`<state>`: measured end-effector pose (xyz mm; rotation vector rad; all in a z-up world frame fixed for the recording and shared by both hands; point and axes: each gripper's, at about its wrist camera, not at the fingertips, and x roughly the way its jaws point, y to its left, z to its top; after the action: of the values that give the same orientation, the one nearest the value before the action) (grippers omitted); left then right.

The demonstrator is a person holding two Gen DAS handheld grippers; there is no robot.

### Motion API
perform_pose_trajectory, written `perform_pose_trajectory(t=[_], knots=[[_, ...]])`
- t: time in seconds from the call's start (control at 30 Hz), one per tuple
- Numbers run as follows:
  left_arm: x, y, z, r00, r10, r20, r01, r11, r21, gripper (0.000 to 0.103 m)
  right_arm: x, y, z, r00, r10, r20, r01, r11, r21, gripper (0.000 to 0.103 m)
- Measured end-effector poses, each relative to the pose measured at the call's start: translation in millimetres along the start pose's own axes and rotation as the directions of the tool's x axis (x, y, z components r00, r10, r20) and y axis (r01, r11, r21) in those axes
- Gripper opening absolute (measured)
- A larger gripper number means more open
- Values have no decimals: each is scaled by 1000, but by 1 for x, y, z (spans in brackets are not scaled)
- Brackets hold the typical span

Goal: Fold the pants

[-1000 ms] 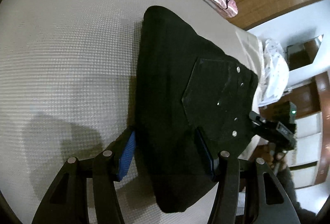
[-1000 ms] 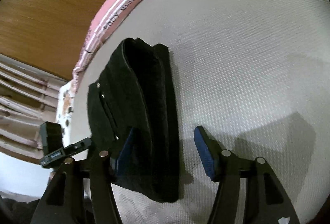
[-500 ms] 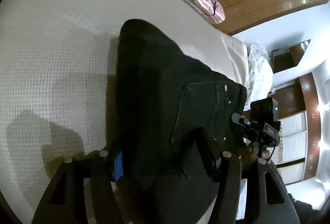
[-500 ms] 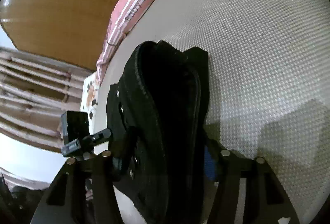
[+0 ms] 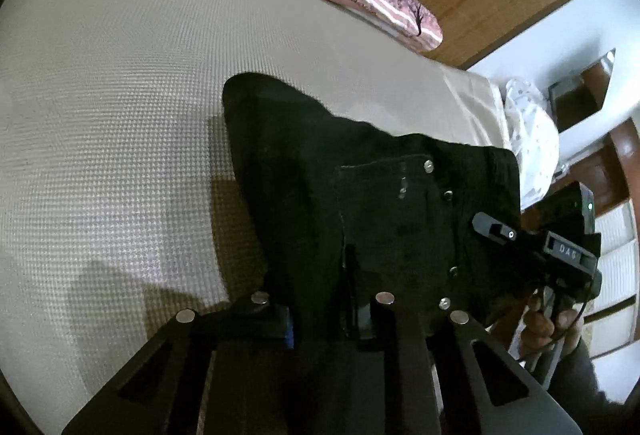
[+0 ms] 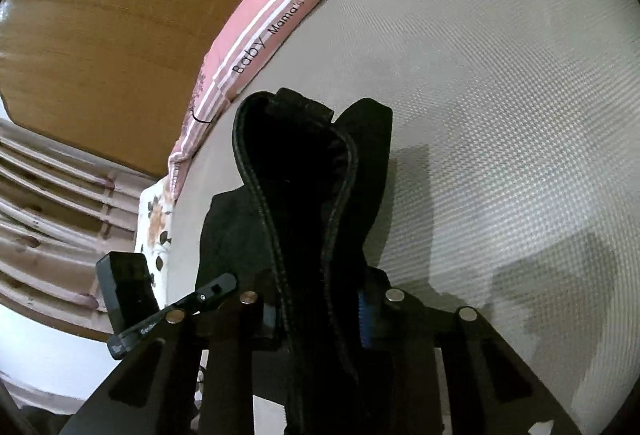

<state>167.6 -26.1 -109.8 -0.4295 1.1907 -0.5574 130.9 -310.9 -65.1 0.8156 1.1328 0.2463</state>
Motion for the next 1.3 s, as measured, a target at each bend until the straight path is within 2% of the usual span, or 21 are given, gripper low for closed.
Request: perform_pose_trajectory(t=[0.13,0.27,0.53,0.7,0.87,1.07,1.2,1.27,1.3], knots=[[-18,5,5,1000,-9,17,9,1000,-7,18,4,22,-1,1000,-2,-11,2,1000,-13,24],[-41,18,19,998,25,53,-24,1000,-9,18,25,49,2,999,13,-46,-16,999,-47,24],[-89,62,62,983,139,119,-139,990,-11,18,93,104,29,992,84,-93,-91,993,-74,24],[-105,89,99,972,184,145,-183,983,-25,18,138,137,57,990,96,-108,-105,991,-88,24],[-108,108,138,964,212,163,-208,977,-39,18,173,160,84,989,93,-117,-105,990,-97,24],[-104,125,168,954,246,172,-243,969,-39,18,210,173,110,989,87,-119,-99,991,-95,24],[-86,151,172,947,287,144,-281,958,-59,19,227,174,118,994,26,-106,-42,989,-145,23],[-75,164,169,940,314,131,-306,949,-77,27,236,168,118,995,-25,-96,9,987,-158,24],[-72,170,165,942,308,131,-299,951,-83,29,239,165,117,995,-55,-87,39,984,-175,26]])
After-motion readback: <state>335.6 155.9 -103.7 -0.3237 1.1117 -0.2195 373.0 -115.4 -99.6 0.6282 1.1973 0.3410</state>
